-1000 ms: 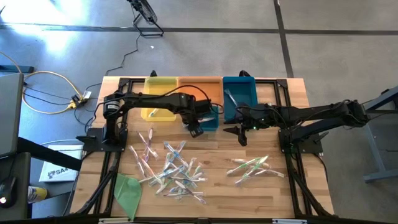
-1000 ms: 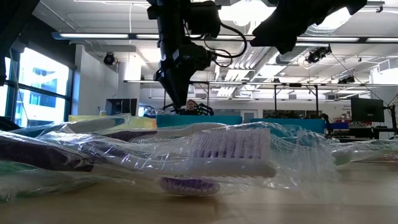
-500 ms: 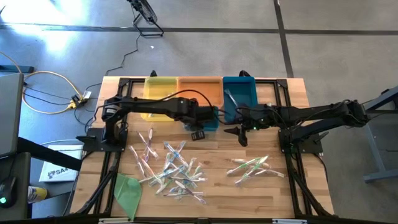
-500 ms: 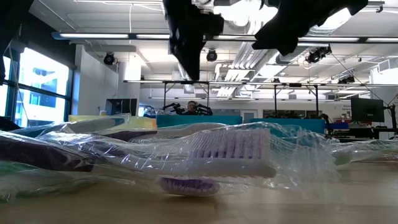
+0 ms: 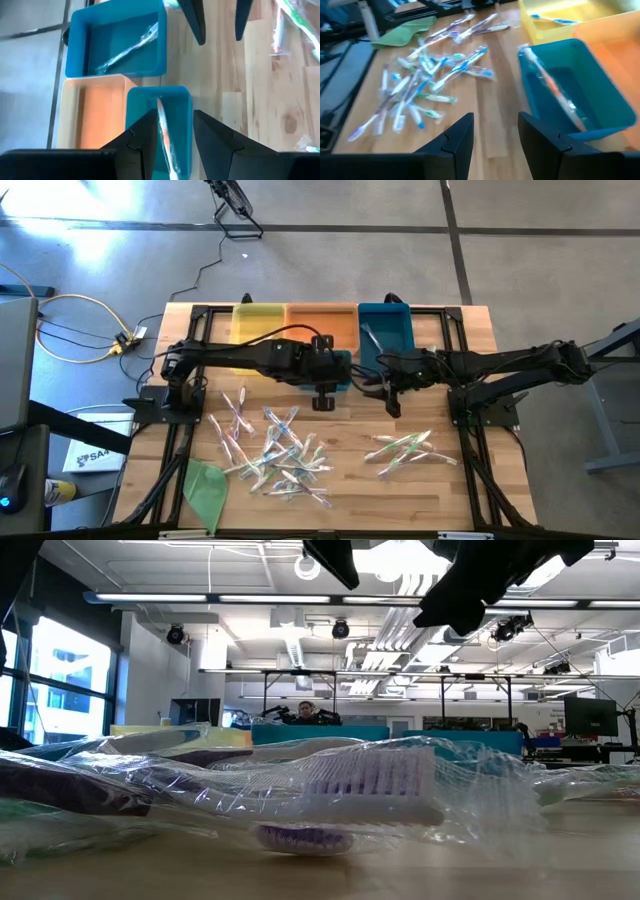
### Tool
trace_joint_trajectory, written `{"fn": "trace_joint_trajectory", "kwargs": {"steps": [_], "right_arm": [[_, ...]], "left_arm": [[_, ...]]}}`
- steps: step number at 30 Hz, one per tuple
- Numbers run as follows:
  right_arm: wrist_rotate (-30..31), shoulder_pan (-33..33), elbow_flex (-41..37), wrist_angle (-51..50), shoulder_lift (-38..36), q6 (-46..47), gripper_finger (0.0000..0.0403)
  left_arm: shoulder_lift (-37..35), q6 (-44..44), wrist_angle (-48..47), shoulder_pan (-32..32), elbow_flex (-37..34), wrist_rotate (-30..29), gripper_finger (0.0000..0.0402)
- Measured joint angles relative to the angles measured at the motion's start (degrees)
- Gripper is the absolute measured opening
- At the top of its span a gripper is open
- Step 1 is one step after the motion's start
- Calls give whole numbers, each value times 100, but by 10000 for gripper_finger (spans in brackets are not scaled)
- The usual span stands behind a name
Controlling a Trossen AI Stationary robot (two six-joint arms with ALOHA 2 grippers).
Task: Pick & Place Toothbrushes
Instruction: Put the green toothbrush into the orange bin
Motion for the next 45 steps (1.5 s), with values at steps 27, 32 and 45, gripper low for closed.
{"fn": "trace_joint_trajectory", "kwargs": {"steps": [27,32,45], "right_arm": [[-419,0,0,-523,-2,4,146],[-421,0,0,-578,-2,6,146],[-381,0,0,-537,-2,6,146]], "left_arm": [[11,-423,-318,-693,-2,-367,1],[127,-125,117,-873,-22,-426,0],[59,534,1890,-701,-1180,-47,0]]}}
